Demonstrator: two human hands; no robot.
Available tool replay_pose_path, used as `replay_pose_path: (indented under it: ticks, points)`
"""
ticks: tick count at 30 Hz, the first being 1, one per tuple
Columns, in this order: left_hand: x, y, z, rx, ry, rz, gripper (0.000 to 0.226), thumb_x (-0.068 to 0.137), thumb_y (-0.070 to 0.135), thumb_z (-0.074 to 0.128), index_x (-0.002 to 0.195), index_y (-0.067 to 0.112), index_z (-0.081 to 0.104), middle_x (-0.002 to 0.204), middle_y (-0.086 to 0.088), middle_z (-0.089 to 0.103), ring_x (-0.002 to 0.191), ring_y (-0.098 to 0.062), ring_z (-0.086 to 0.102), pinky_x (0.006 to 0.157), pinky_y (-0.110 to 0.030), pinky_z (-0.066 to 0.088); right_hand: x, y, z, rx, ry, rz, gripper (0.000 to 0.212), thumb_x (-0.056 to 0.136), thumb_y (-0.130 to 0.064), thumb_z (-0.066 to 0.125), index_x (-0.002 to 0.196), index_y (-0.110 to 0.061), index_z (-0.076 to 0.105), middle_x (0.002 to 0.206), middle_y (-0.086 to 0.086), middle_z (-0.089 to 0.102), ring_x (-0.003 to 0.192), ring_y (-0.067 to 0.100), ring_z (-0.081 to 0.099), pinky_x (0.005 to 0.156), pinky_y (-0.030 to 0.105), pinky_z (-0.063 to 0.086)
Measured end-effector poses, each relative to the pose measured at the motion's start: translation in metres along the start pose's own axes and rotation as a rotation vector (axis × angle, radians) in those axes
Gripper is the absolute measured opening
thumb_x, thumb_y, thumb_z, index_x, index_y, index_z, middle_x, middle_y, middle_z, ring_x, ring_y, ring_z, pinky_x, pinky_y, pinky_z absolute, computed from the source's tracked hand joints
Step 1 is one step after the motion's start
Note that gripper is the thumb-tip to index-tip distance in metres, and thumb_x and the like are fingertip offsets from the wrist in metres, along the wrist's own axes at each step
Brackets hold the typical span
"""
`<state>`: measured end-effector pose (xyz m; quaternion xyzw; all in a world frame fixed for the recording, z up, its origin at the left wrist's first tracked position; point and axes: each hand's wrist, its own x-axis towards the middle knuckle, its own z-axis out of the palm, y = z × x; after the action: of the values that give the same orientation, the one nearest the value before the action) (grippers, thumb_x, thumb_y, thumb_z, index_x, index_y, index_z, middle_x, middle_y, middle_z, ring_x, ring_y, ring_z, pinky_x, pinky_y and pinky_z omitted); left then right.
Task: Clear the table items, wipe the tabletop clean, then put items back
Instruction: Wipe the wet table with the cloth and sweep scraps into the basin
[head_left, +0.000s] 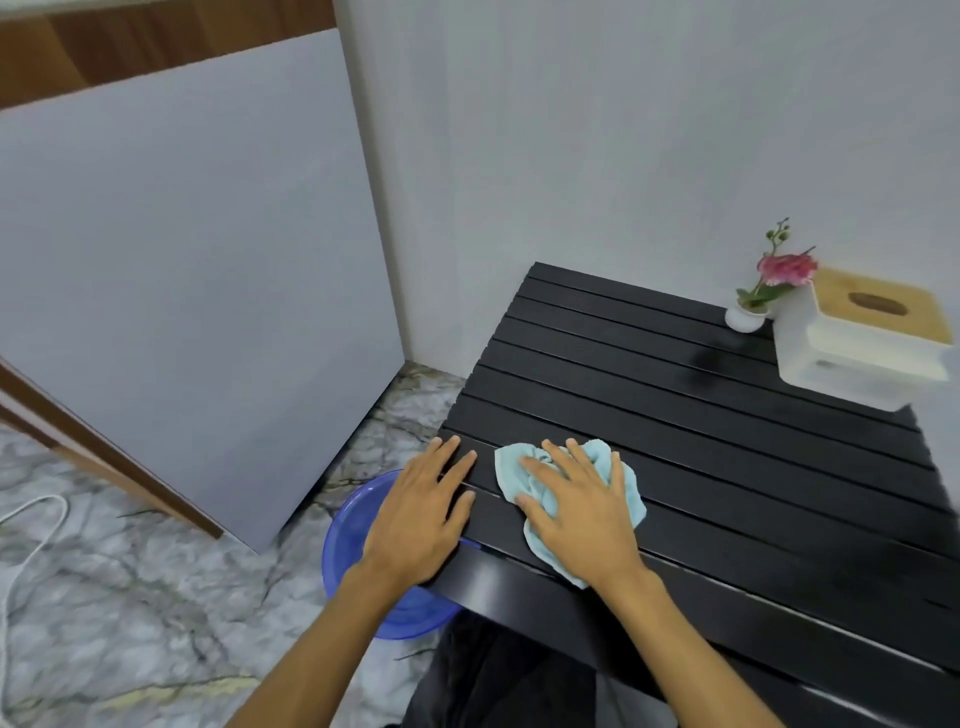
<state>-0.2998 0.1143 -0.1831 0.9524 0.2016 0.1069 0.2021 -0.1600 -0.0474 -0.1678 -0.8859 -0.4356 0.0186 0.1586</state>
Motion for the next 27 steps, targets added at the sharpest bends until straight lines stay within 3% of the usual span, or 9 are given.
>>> replay_pose_path:
  ticks: [8, 17, 27]
  points:
    - [0.002, -0.003, 0.003, 0.045, -0.006, 0.082, 0.053, 0.096, 0.044, 0.023, 0.143, 0.025, 0.039, 0.154, 0.002, 0.032, 0.145, -0.015, 0.018, 0.118, -0.034, 0.012, -0.032, 0.032, -0.006, 0.002, 0.065, 0.130, 0.049, 0.089, -0.055, 0.035, 0.132, -0.038, 0.051, 0.149, -0.007, 0.041, 0.143, 0.017, 0.023, 0.116, 0.046, -0.003]
    - [0.005, -0.004, 0.004, 0.010, 0.006, 0.104, 0.055, 0.095, 0.045, 0.026, 0.140, 0.021, 0.045, 0.150, -0.002, 0.038, 0.142, -0.018, 0.027, 0.116, -0.035, 0.018, -0.096, 0.080, -0.025, -0.024, 0.158, 0.326, 0.045, 0.087, -0.054, 0.037, 0.126, -0.041, 0.055, 0.145, -0.009, 0.045, 0.140, 0.016, 0.030, 0.114, 0.049, 0.008]
    - [0.004, -0.001, 0.003, -0.021, 0.010, 0.088, 0.058, 0.092, 0.047, 0.026, 0.138, 0.019, 0.047, 0.150, -0.006, 0.039, 0.141, -0.023, 0.029, 0.115, -0.043, 0.023, -0.167, 0.143, -0.055, 0.008, 0.187, 0.459, 0.054, 0.083, -0.061, 0.031, 0.128, -0.040, 0.055, 0.146, -0.011, 0.044, 0.142, 0.012, 0.025, 0.115, 0.051, 0.012]
